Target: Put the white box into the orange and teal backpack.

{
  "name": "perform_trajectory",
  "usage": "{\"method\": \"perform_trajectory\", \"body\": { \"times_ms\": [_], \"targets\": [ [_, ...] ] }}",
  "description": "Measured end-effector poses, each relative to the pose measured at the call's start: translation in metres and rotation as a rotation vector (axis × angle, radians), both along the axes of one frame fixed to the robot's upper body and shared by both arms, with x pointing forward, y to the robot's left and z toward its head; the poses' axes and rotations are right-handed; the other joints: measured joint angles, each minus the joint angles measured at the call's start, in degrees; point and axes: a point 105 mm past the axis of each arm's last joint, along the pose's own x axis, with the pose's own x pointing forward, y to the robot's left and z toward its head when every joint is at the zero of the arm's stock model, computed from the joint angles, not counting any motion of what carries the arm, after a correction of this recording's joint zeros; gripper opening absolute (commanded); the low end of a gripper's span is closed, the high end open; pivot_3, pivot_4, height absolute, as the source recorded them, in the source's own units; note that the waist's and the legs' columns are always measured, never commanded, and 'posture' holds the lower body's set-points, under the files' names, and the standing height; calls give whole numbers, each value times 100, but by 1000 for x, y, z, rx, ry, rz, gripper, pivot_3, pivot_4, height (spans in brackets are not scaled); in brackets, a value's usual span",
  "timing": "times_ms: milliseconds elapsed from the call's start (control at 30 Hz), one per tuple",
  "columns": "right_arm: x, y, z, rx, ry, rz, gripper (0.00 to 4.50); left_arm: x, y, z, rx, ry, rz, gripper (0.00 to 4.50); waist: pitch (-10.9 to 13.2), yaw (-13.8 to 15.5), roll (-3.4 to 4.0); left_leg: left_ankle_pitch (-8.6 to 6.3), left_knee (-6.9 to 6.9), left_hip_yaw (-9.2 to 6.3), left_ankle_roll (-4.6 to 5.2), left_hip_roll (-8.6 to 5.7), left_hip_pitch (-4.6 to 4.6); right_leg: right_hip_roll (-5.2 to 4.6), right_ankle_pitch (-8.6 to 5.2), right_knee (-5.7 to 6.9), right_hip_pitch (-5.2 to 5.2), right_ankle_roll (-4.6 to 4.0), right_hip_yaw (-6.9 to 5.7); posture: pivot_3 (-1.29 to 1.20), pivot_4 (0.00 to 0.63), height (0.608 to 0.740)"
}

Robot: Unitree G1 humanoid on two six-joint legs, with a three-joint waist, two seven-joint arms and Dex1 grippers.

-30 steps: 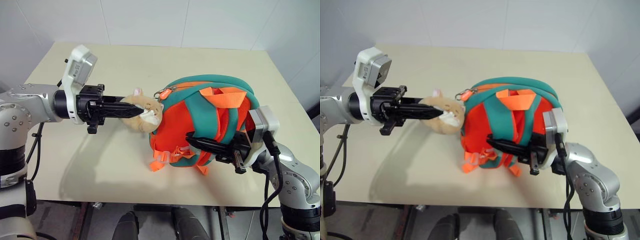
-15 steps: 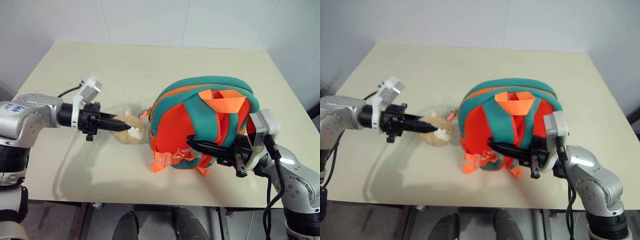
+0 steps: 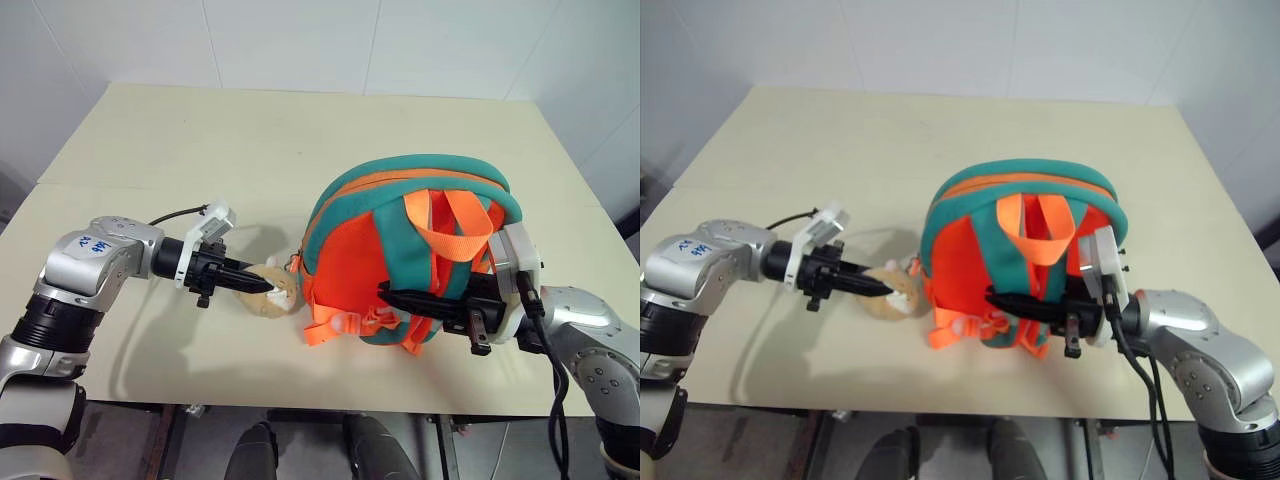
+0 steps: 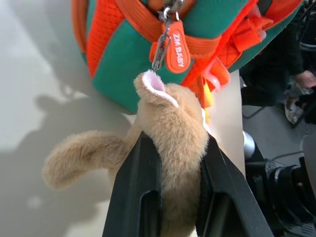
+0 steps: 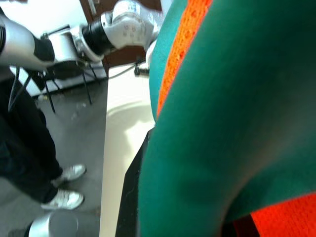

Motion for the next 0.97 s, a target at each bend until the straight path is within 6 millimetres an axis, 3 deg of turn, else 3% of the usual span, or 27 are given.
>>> {"method": "perform_trajectory", "body": {
  "times_ms": [100, 233, 367, 533, 633, 767, 967],
  "targets": [
    [3, -3, 1, -23, -7, -7, 1963, 2, 4, 1, -13, -16, 20, 422, 0, -3, 0, 0, 5, 1, 0, 0, 0, 0, 1, 0, 1, 2, 1, 0, 150, 740],
    [5, -10, 2, -73, -14, -3, 3328, 1, 6, -3, -41, -9, 38, 1751, 0, 0, 0, -1, 8, 1, 1, 0, -1, 0, 2, 0, 2, 3, 1, 0, 150, 740],
    [7, -30, 2, -156, -20, -40, 4500, -2, 17, -1, -47, -21, 75, 3057, 0, 4, 0, -1, 7, 0, 2, 1, -2, 0, 1, -1, 1, 3, -1, 0, 150, 740],
    [10, -81, -5, -317, 11, -132, 4500, 1, 55, 17, -79, -163, 172, 4489, 0, 12, 1, -2, 11, 7, 4, 0, 0, -4, 0, -4, 4, 2, 0, 0, 150, 740],
    [17, -113, 5, -351, -12, -232, 4500, 0, 71, 33, -136, -277, 173, 4489, 0, 13, 0, -3, 26, 9, 5, 0, 1, -4, 1, -3, 10, 3, 0, 0, 150, 740],
    [20, -147, 9, -354, 7, -353, 4500, 2, 94, 35, -121, -357, 198, 4489, 0, 8, 1, -3, 29, 11, 6, 0, 3, -4, 1, -1, 11, 2, 1, 0, 150, 740],
    [18, -166, 11, -340, 15, -434, 4500, -1, 105, 38, -113, -391, 202, 4489, 0, -15, 1, -4, 26, 14, 6, 1, 2, -4, 3, 0, 8, 6, 5, 0, 150, 740]
  ]
}}
